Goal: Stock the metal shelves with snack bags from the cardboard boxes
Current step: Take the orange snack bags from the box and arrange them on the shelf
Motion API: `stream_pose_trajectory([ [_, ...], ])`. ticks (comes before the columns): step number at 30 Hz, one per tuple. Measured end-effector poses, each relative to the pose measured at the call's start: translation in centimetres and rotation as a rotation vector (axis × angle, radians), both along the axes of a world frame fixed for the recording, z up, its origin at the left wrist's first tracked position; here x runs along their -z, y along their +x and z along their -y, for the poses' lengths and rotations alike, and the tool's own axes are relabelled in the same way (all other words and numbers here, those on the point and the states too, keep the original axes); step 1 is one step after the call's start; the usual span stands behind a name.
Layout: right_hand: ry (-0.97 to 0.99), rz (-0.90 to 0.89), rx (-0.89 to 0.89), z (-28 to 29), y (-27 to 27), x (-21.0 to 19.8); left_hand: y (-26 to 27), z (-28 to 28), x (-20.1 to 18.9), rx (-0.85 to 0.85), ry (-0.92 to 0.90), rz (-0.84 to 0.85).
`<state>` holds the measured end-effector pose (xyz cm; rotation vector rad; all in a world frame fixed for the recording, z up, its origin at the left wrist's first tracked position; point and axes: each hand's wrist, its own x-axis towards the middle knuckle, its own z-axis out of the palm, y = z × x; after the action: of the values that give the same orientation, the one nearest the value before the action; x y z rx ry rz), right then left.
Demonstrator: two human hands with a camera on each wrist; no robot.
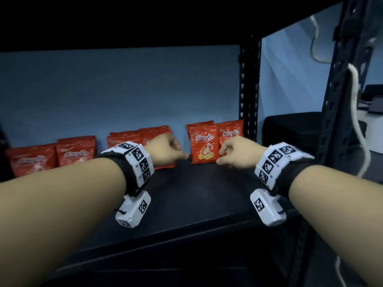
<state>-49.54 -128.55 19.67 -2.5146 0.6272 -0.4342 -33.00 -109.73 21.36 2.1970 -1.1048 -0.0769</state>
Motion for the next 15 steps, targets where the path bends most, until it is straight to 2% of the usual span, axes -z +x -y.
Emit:
stream_pose_trajectory([
  [5,0.016,0.039,-0.121,-8.1,-1.7,1.4,-3.1,-7.0,1.0,0.063,-0.032,-0.032],
  [9,0.111,0.081,-0.224,-14.2,-3.6,3.5,-6.0,-13.1,3.0,0.118,-0.013,-0.122],
  [15,0.298,-0.077,-0.426,-20.2,-5.7,9.2,-9.4,-21.2,8.5,0.246,0.139,-0.264],
])
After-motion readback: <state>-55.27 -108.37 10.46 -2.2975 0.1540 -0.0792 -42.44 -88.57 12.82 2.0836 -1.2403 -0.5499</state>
